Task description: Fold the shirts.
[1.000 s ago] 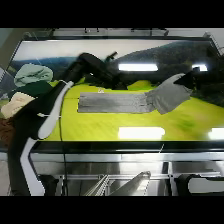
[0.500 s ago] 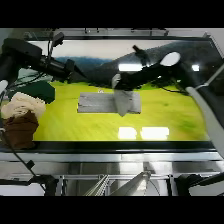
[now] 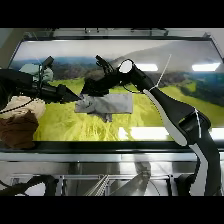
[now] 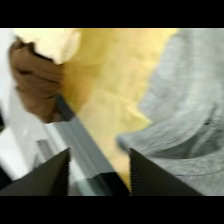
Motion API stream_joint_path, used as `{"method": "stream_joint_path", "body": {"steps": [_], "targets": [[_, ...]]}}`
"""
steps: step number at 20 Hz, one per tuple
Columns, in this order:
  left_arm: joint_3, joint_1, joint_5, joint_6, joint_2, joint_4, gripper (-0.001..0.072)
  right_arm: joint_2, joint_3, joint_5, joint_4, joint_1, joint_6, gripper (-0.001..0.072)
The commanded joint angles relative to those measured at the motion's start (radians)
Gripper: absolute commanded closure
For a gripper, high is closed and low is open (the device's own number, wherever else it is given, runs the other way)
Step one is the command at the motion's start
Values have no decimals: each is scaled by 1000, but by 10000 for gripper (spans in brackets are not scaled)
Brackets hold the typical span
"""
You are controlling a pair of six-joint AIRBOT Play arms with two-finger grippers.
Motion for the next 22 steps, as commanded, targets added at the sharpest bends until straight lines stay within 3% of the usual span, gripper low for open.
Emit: {"method": "stream_joint_path", "body": {"steps": [1, 3, 6, 10, 12, 13, 14, 15, 19, 22], "targets": [[-36, 40, -19, 35, 23, 0, 687, 35, 34, 130, 102, -42, -55, 366], [-21, 80, -6, 39, 23, 0, 686, 80, 33, 229, 43, -125, -31, 335], [-17, 141, 27, 47, 23, 0, 687, 120, 20, 352, -131, -278, 87, 335], [-16, 171, 58, 46, 23, -1, 687, 144, -87, 415, -415, -404, 167, 336], [-17, 171, 56, 46, 23, -1, 686, 144, -168, 408, -484, -431, 178, 334], [-17, 168, 52, 47, 23, -1, 687, 144, -214, 387, -484, -439, 173, 275], [-17, 167, 51, 46, 23, -1, 687, 144, -264, 351, -481, -440, 173, 125], [-16, 167, 51, 46, 23, -1, 686, 144, -307, 311, -476, -437, 166, 55], [-17, 167, 52, 45, 23, -2, 687, 126, -439, 132, -345, -406, 103, 56], [-17, 167, 55, 45, 23, -2, 687, 63, -444, 93, -199, -372, 46, 56]]}}
